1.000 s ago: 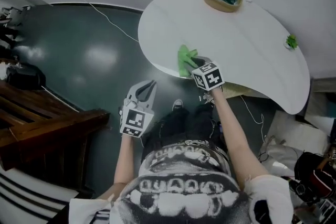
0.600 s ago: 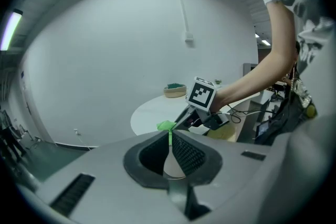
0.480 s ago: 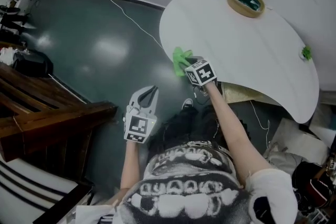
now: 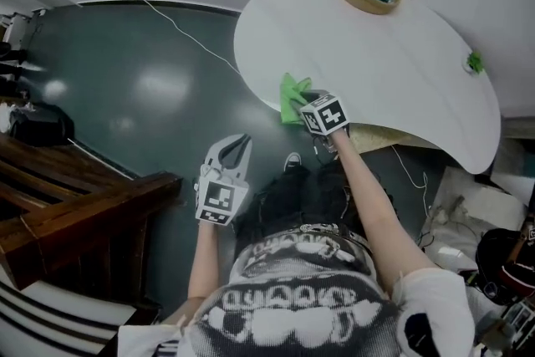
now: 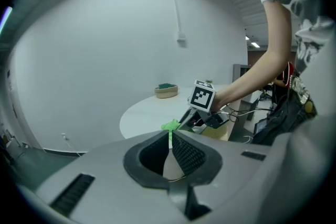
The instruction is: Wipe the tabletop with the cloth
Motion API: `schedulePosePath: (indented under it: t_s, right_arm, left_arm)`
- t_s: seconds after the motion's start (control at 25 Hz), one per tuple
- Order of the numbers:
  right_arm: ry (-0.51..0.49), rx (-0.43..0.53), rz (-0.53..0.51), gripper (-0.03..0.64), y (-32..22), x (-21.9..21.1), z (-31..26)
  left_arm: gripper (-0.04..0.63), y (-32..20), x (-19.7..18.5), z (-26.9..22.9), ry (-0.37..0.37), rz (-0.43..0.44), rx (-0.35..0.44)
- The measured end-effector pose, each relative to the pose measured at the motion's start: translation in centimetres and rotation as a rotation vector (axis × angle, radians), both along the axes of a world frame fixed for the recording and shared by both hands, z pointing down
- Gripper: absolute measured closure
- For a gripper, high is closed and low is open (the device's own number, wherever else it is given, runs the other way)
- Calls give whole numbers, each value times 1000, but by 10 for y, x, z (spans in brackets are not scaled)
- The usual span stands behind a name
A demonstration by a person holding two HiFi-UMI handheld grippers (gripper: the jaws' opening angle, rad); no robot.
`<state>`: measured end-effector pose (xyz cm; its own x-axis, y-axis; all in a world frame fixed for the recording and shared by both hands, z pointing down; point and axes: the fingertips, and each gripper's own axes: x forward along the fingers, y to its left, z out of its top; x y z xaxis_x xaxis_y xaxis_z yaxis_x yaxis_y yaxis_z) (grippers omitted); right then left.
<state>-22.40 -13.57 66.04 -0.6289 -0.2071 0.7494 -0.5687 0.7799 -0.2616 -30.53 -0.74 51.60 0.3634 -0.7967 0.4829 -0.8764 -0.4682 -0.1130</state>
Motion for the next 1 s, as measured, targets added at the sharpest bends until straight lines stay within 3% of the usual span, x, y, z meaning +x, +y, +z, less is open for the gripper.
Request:
schedulePosePath:
  t_s: [0.48, 0.76, 1.0]
  right_arm:
    - [68, 11, 247, 495, -15, 158, 0]
    - [107, 22, 373, 495, -7, 287, -3]
    - [131, 11, 461, 495, 3, 418, 2]
  left_arm:
    - [578, -41, 105, -5, -4, 263, 12]
    - [577, -50, 182, -7, -29, 334, 23]
    - [577, -54, 285, -9, -14, 363, 21]
